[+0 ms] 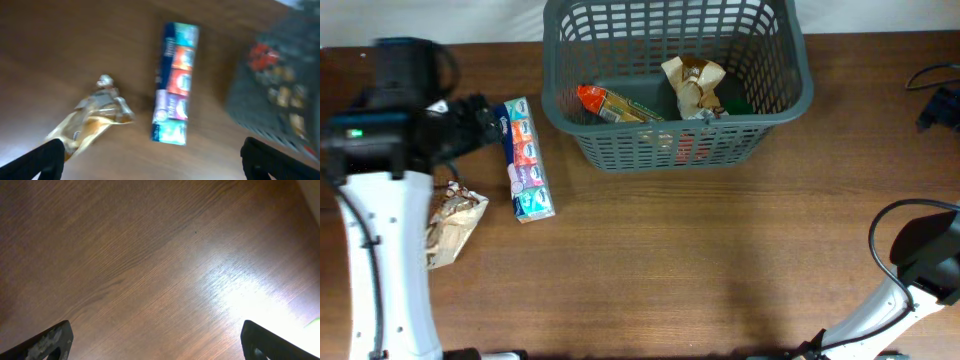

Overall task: Pack container
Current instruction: 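Move the left gripper over the Kleenex tissue pack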

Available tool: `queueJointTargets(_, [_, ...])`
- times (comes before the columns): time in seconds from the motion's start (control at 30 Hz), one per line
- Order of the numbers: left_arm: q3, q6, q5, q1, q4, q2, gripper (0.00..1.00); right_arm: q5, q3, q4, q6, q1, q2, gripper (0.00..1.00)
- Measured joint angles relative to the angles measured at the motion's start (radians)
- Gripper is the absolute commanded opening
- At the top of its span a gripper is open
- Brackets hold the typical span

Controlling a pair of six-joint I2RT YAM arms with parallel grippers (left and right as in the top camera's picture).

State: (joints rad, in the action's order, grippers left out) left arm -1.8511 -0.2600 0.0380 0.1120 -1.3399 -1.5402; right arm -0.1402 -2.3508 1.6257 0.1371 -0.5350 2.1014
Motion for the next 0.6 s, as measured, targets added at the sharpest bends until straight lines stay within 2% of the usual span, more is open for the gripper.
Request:
queueJointTargets(0.13, [0.000, 0.159, -0.174, 0.043, -0.003, -0.039, 1.00, 0.001, 0.000, 0.000, 0.002, 0.000, 0.000, 0.99])
queueJointTargets(0.27, [0.000, 0.251, -0.235, 0.042, -0.002, -0.119, 1.00, 0.001, 0.000, 0.000, 0.003, 0.000, 0.000, 0.99])
queueJointTargets(0.43, [0.000, 0.293, -0.252, 0.042, 0.036, -0.273, 0.99, 0.001, 0.000, 0.000, 0.003, 0.000, 0.000, 0.99])
queueJointTargets(0.6, [0.000, 0.287, -0.235, 0.042, 0.043, -0.417, 1.00, 0.001, 0.000, 0.000, 0.002, 0.000, 0.000, 0.99])
